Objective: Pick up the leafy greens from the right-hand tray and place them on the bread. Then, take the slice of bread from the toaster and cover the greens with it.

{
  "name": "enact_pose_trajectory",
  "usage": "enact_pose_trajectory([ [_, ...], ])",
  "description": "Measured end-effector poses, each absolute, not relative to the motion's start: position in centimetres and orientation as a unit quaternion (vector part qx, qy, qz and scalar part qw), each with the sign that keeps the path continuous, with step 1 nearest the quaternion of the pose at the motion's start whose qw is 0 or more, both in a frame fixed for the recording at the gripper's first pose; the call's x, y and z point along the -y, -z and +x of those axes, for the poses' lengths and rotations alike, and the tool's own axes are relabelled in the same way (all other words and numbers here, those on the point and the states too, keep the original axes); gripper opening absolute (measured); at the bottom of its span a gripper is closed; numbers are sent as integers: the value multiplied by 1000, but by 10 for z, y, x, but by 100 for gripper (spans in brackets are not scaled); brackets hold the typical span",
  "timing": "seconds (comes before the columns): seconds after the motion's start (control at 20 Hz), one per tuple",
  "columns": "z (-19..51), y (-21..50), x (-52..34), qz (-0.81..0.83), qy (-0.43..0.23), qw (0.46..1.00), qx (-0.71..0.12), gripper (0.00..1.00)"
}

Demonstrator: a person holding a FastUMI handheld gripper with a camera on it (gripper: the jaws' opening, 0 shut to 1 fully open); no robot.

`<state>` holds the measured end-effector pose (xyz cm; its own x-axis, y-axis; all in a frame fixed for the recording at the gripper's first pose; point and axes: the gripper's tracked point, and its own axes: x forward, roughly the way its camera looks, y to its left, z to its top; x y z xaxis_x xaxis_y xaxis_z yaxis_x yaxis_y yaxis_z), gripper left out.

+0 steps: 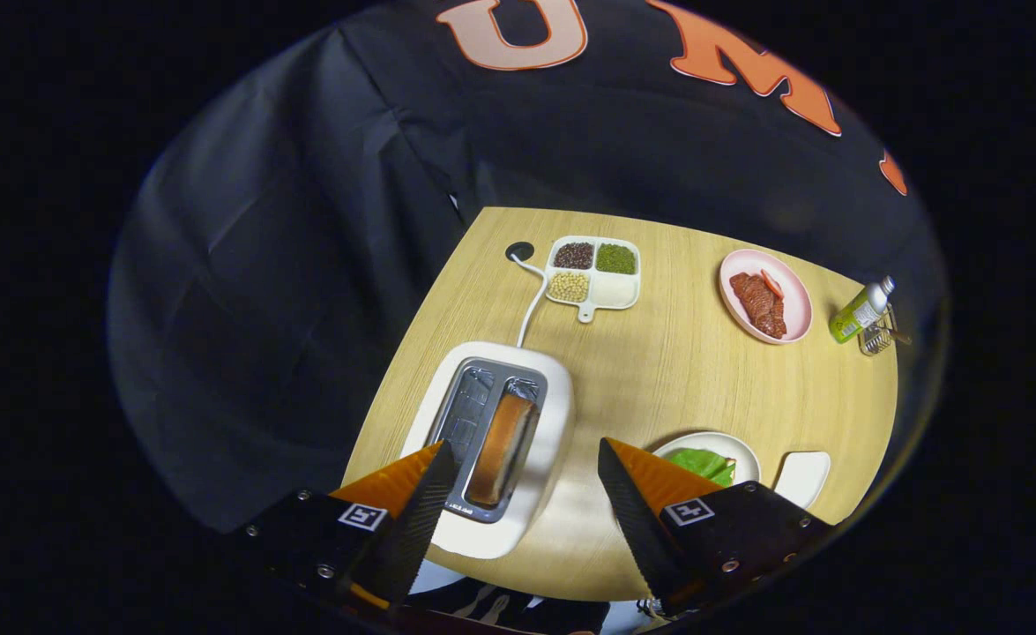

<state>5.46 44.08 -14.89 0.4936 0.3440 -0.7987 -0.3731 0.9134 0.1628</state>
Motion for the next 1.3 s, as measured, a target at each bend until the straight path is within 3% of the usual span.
enact_pose_trajectory([
  [0.15, 61, 161, -448, -29, -201, 861, -466, 95],
  [0.35, 63, 172, -458, -28, -197, 855, -478, 77],
  [0.55, 60, 171, -460, -23, -190, 851, -490, 39],
  [0.6, 62, 178, -461, -18, -191, 849, -492, 24],
  [0.7, 64, 178, -462, -14, -188, 851, -490, 14],
  [0.85, 63, 172, -461, -6, -187, 854, -485, 7],
  [1.3, 58, 118, -436, 51, -199, 870, -448, 6],
])
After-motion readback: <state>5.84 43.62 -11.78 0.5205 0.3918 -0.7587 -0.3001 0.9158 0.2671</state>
